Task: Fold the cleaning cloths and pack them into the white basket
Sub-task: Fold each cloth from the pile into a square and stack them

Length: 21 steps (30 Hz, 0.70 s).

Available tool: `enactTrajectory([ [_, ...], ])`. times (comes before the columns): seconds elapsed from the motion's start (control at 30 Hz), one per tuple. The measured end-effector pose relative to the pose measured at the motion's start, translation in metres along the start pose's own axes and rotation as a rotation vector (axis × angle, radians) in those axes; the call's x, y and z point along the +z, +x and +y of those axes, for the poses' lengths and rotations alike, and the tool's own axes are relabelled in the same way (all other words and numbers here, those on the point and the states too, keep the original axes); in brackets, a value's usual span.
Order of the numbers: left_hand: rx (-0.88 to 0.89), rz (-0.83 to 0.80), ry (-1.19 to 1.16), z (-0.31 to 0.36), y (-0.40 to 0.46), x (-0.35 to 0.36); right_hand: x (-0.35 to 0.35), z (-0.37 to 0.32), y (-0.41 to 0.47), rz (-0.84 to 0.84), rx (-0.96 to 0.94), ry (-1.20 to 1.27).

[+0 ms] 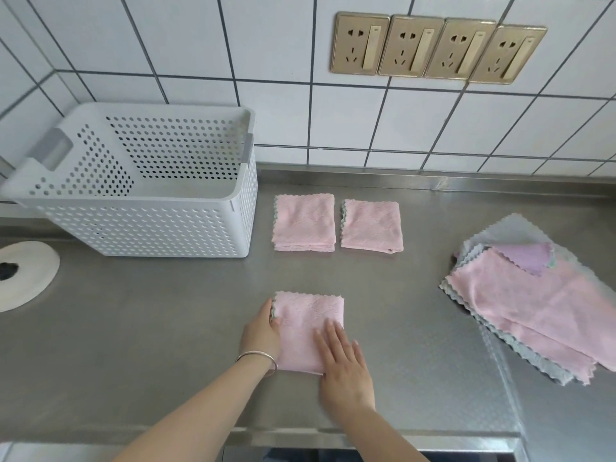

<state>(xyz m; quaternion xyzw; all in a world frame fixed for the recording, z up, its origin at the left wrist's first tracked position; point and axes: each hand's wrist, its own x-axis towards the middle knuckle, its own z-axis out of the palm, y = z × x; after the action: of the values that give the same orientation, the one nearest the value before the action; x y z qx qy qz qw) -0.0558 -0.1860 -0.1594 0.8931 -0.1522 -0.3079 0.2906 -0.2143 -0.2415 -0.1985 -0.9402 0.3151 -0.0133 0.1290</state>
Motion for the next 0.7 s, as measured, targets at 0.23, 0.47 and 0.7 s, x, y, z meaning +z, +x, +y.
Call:
enactTrajectory([
  [0.23,0.024,0.104,-0.046,-0.006,0.000,0.000,-0.014,-0.001,-0.001,0.008,-0.037,-0.011],
  [0.47,0.405,0.283,0.227,-0.018,-0.008,0.015,-0.019,-0.011,0.018,0.025,-0.035,-0.052],
  [0.7,0.523,0.125,0.661,-0.038,-0.009,0.027,0.003,-0.019,0.028,-0.002,-0.122,-0.066],
])
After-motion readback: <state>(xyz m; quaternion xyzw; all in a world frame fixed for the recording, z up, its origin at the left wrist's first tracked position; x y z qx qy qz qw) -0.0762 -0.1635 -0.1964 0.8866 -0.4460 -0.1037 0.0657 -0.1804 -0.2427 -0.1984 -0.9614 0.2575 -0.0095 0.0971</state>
